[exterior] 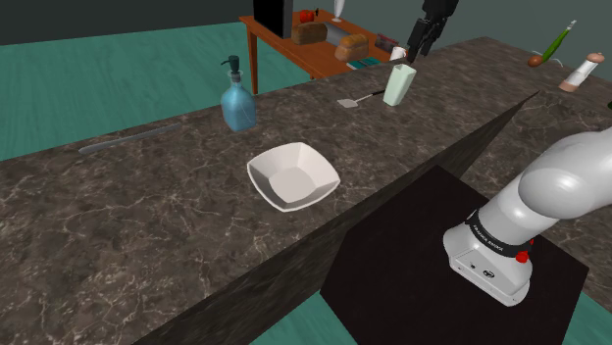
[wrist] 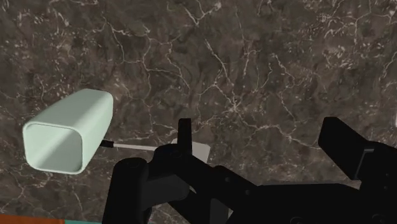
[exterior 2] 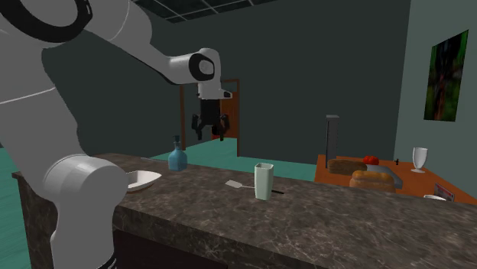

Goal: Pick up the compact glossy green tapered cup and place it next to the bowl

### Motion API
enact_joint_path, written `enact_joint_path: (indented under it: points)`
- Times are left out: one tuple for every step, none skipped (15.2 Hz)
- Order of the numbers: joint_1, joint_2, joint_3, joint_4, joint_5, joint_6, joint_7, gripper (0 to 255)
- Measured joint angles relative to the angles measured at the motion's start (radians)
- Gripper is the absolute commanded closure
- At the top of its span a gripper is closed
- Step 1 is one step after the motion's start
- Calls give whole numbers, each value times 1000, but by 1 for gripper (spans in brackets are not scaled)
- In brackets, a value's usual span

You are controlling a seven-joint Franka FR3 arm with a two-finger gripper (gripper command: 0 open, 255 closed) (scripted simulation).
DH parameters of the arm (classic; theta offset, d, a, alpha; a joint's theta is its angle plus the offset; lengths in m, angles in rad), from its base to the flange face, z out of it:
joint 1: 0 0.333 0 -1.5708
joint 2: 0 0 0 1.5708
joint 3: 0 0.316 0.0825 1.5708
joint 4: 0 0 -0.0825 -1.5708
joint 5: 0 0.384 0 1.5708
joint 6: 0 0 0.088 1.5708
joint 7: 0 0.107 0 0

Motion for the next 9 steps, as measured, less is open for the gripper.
enact_joint_path:
  points:
    - [-4, 21, -8, 4, -3, 14, -9, 0]
    - [-10, 53, -21, 22, -6, 25, -26, 0]
    - [-15, 83, -33, 36, -8, 38, -42, 0]
    - [-19, 121, -43, 60, -7, 49, -56, 0]
    - [-22, 157, -52, 75, -6, 66, -68, 0]
    - [-30, 192, -66, 100, -6, 73, -88, 0]
    - [-34, 215, -73, 104, -6, 89, -99, 0]
    - [-39, 246, -82, 118, -4, 104, -112, 0]
    - [-43, 277, -89, 135, -2, 114, -124, 0]
